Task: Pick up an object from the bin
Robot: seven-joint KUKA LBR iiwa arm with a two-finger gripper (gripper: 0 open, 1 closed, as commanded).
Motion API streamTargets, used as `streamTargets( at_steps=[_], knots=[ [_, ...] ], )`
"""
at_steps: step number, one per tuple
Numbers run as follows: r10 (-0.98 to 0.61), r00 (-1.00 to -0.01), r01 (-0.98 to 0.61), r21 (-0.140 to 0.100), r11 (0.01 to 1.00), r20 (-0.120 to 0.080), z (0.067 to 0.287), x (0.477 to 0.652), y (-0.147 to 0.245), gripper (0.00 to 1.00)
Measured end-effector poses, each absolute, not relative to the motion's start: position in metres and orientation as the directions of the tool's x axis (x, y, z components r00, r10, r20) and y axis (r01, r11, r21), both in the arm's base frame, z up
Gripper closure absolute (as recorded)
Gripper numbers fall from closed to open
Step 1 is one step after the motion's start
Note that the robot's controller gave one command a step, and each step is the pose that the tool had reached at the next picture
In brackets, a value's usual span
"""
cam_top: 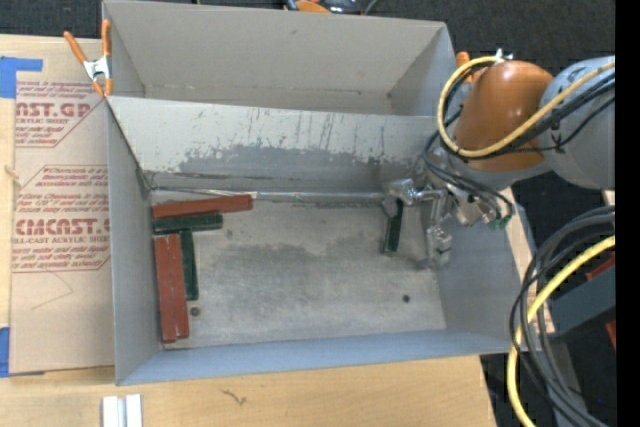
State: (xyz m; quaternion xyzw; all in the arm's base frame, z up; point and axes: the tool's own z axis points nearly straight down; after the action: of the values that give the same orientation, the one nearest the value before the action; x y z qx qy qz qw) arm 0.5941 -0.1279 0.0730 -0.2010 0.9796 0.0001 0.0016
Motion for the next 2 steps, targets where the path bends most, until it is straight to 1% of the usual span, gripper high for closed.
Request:
streamTargets(
  at_steps=[1, 2],
  knots=[
    [-0.394, -0.919, -0.394, -0.001, 0.919, -0.004, 0.0733, 0.5944, -0.128, 1.0],
    [-0.394, -0.919, -0.394, -0.001, 0.919, -0.003, 0.073, 0.594, -0.128, 0.0]
  ],
)
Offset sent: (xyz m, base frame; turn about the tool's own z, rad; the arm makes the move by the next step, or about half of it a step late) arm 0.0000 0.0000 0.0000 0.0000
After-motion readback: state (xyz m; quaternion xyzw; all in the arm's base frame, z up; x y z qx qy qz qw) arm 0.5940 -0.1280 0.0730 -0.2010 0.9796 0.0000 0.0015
